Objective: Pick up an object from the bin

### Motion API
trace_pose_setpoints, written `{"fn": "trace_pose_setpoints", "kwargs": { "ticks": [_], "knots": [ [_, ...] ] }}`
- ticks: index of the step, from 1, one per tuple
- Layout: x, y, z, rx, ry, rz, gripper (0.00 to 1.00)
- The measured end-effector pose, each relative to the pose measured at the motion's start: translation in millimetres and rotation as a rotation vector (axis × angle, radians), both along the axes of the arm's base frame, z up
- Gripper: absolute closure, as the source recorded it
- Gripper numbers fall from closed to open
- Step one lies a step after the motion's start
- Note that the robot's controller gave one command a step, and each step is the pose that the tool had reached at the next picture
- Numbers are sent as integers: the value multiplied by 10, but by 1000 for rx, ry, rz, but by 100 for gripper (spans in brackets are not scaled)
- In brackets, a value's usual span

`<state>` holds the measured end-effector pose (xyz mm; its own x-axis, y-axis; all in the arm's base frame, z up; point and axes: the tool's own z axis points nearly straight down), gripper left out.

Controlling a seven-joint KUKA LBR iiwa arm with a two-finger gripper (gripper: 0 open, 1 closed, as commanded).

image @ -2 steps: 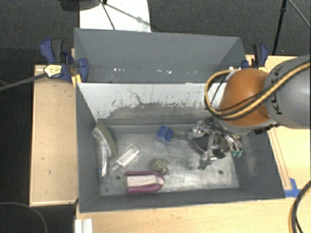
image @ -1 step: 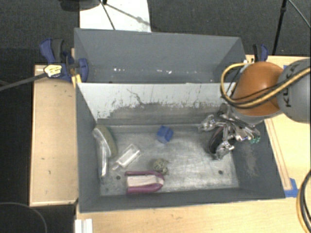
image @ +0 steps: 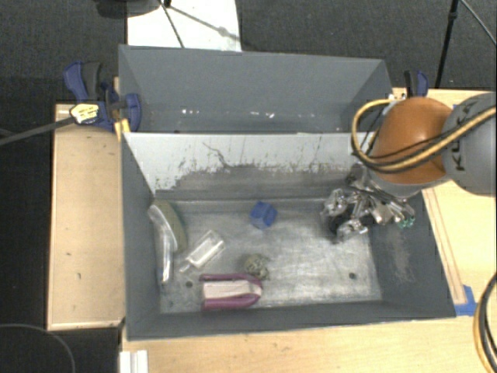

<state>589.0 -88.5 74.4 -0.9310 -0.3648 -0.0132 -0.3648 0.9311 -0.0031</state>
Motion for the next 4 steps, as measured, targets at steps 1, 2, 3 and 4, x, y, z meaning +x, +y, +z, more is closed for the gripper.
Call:
{"fn": "trace_pose_setpoints", "kwargs": {
  "ticks": [1, 2, 3, 4],
  "knots": [
    [-105, 58, 1850, -4, 1, 101, 100],
    [-118, 59, 1798, -2, 10, 97, 0],
    [-61, 258, 963, 1, 18, 27, 0],
    [10, 899, 1885, 1, 0, 21, 0]
  ]
}}
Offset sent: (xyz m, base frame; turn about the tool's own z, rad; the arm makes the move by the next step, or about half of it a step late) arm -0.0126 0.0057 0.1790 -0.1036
